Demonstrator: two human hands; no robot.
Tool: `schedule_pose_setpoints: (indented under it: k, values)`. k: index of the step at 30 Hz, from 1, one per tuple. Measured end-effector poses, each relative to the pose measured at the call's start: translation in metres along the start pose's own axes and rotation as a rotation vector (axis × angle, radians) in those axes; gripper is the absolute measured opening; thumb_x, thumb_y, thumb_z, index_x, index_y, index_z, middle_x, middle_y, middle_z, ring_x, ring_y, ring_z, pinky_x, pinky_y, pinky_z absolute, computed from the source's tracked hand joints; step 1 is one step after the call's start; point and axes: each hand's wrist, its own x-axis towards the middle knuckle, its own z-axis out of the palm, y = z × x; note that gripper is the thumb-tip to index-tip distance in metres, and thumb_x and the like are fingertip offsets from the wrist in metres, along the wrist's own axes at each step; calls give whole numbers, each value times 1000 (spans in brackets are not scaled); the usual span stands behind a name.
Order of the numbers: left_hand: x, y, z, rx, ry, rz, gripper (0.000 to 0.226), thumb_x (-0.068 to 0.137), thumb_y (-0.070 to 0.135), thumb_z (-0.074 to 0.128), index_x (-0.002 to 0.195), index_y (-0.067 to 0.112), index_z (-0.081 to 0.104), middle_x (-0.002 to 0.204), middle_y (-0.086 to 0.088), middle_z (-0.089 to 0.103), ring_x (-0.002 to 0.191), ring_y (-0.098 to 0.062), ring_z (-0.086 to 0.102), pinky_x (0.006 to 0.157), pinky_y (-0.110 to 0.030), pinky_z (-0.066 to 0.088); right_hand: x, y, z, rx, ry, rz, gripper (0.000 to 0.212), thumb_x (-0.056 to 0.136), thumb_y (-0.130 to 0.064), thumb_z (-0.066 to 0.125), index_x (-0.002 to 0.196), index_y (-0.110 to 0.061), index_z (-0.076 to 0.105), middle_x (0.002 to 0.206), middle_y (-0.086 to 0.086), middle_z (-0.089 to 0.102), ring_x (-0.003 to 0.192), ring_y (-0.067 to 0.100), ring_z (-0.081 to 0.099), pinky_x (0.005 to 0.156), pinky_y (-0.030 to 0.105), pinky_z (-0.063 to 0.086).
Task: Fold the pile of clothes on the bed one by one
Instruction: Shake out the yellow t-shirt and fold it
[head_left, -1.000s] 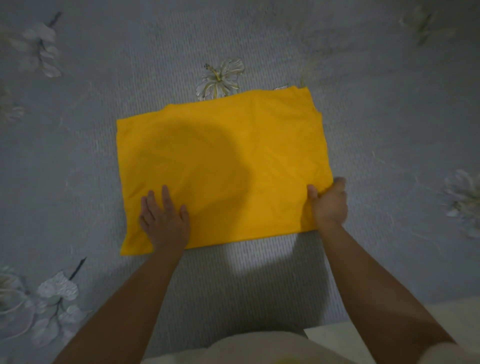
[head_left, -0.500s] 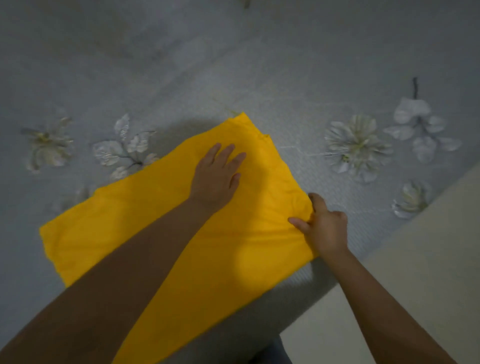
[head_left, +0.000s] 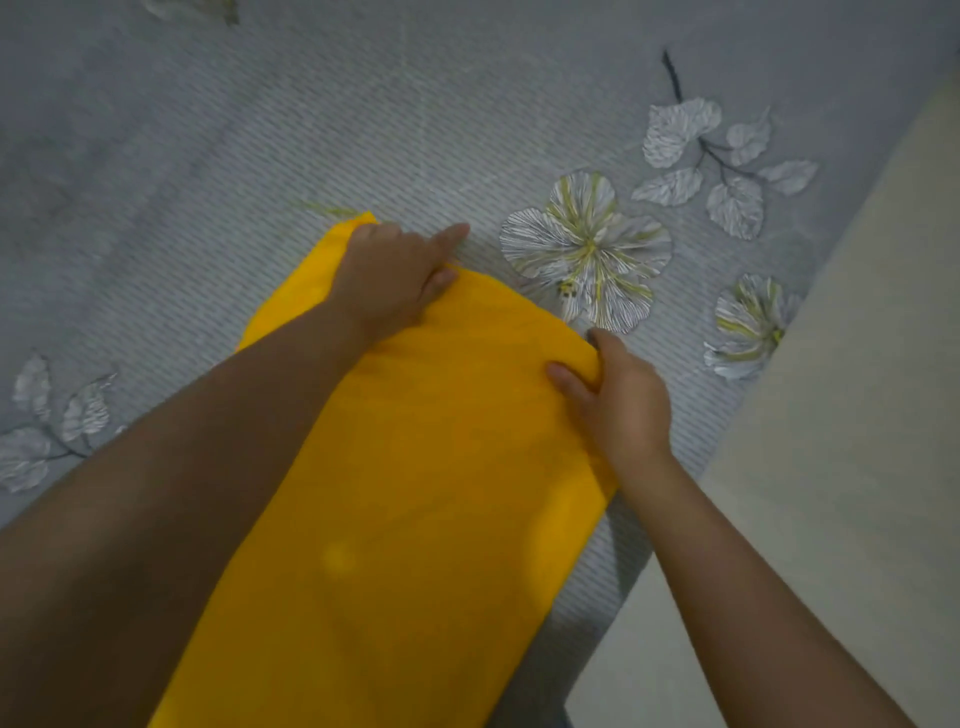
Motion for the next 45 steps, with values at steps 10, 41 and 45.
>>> schedule_pose_setpoints:
  k: [10,41,45]
  values:
    - [-160,-22,-33,-161,202,80,64,85,44,33,122,-4,53,69,-22,57,72,-40,57,71,-40,25,-124,-67,-16,-48,169,-293,54,82,-38,52,114,6,57,71,12,62,62,31,60,69,39,39]
    - [-402,-98,33,-400,80,-527,89,74,59,41,137,-3,33,118,-35,48,106,-46,48,87,-50,38,-340,-99,73,199,-95,364,84,79,-34,68,143,-7,21,128,25,42,119,35,37,96,36,29]
    - [-362,-85,43,-375,11,-561,99,72,65,54,147,16,12,116,-34,45,103,-43,47,87,-48,38,-310,-117,86,313,-127,540,96,78,-35,69,146,-27,2,132,22,28,115,35,38,95,38,34]
